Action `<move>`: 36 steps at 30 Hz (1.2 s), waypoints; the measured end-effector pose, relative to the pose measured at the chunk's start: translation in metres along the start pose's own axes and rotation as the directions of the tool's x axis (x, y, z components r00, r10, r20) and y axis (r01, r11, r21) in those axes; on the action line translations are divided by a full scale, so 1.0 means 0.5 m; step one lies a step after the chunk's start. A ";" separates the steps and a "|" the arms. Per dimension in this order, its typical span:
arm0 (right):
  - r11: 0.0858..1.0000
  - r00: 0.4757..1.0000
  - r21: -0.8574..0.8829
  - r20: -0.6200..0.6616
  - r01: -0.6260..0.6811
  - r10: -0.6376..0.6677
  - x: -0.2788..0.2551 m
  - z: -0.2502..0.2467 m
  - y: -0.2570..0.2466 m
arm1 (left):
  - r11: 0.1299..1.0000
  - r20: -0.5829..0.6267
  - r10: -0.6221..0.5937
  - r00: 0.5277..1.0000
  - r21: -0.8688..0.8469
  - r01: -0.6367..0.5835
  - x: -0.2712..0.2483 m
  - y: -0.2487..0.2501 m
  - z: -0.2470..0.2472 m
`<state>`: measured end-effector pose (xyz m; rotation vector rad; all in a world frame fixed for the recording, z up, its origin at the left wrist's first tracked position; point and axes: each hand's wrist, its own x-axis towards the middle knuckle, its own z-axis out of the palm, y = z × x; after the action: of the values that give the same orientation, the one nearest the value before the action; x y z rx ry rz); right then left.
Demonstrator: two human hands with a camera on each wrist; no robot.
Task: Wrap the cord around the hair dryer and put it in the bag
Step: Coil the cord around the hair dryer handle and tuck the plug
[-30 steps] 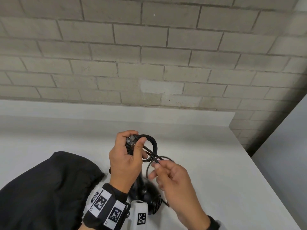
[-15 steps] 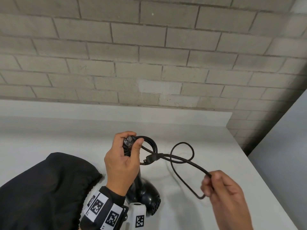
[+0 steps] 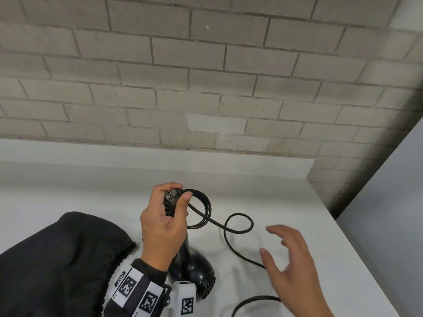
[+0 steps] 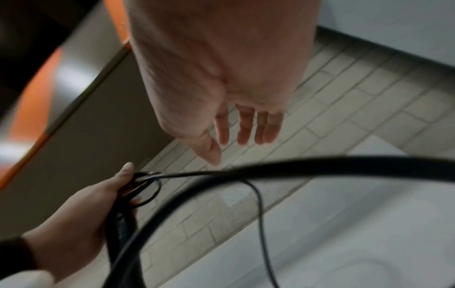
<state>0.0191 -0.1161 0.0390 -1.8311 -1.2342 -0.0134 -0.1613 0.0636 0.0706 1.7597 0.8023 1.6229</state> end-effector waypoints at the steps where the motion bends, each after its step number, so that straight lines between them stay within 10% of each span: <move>1: 0.999 0.999 0.005 -0.015 0.052 -0.051 0.009 0.013 -0.022 | 1.000 0.002 -0.004 1.000 0.001 0.004 0.000 0.000 0.000; 8: 0.972 0.910 -0.002 0.350 0.237 -0.221 0.052 0.075 -0.113 | 1.000 0.012 -0.015 1.000 0.012 0.015 -0.001 0.003 -0.003; 16: 0.858 0.856 0.102 0.074 0.503 -0.511 0.134 0.014 -0.188 | 0.999 0.099 0.035 0.995 -0.016 -0.034 0.000 0.015 -0.012; 27: 0.855 0.929 0.419 0.063 0.306 -0.364 0.210 0.036 -0.243 | 0.993 0.215 0.060 0.975 -0.117 -0.036 -0.004 0.035 -0.026; 36: 0.826 0.975 0.551 0.222 -0.123 -0.003 0.199 0.089 -0.238 | 0.980 0.170 0.148 0.974 -0.158 -0.121 -0.009 0.033 -0.033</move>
<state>-0.0392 -0.0017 0.1366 -1.3665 -1.1645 0.5470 -0.1778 0.0501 0.0815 1.8571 0.4756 1.5376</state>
